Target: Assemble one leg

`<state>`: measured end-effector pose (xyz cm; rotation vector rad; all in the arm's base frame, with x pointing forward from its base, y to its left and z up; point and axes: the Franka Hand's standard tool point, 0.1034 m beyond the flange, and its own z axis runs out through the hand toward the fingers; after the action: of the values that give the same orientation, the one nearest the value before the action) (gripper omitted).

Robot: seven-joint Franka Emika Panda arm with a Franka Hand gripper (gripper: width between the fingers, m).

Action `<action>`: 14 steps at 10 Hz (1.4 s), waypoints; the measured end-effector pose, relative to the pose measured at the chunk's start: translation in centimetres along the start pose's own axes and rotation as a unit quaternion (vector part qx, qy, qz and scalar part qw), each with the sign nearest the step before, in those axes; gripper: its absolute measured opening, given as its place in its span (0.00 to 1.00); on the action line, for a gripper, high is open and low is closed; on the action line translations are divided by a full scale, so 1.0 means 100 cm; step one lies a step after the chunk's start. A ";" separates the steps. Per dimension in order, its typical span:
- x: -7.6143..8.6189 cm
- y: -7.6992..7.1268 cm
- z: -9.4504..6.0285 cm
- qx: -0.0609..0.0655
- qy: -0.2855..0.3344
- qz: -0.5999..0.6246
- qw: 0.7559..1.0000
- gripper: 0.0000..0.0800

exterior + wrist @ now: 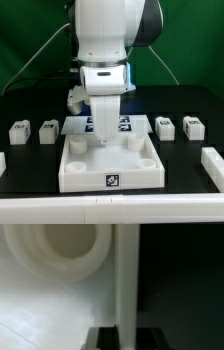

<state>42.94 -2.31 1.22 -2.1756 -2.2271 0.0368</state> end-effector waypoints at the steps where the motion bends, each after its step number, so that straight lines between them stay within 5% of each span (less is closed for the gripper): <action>1: 0.000 0.001 0.000 0.000 0.000 0.000 1.000 0.08; 4: 0.009 0.019 -0.003 -0.010 0.002 0.008 1.000 0.08; 8: 0.046 0.064 -0.004 -0.028 0.012 0.020 0.999 0.08; 11: 0.055 0.067 -0.001 0.010 0.009 0.022 1.000 0.08; 14: 0.076 0.068 -0.001 0.023 0.009 0.023 0.999 0.08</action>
Offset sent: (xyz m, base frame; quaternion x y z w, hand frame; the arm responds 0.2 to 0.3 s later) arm 0.0337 0.0199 -0.0002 -0.0037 0.0055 -0.0011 1.0000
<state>49.61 5.47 1.12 -2.1955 -2.1444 0.0694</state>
